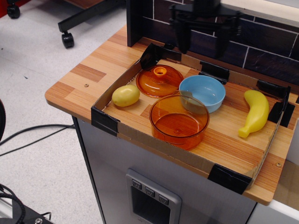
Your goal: Put lid on pot
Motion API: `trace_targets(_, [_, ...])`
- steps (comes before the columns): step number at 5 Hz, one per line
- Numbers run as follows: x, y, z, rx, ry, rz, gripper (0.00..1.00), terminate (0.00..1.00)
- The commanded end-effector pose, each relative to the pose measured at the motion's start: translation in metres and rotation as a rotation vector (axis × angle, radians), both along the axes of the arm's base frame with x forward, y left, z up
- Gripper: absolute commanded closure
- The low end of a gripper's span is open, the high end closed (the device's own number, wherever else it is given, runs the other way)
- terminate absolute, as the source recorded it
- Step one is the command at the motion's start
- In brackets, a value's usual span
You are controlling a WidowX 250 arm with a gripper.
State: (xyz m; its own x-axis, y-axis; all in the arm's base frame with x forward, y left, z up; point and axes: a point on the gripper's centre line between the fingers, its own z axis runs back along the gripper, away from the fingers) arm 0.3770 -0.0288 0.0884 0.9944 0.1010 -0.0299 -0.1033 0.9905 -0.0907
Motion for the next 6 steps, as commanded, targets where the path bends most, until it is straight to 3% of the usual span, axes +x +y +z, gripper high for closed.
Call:
trace_targets(1, [0.016,0.043,0.016,-0.031,-0.105,-0.018,0.00,0.00])
trace_targets(2, [0.004,0.049,-0.008,0.000,-0.111,-0.030,0.00,0.00])
trace_targets(3, [-0.002,0.053,-0.024,-0.017,-0.075,-0.044,0.00,0.00])
trace_targets(4, [-0.004,0.054,-0.036,-0.012,-0.089,-0.045,0.00,0.00])
trace_targets(6, [-0.001,0.066,-0.033,-0.038,-0.106,-0.030,0.00,0.00])
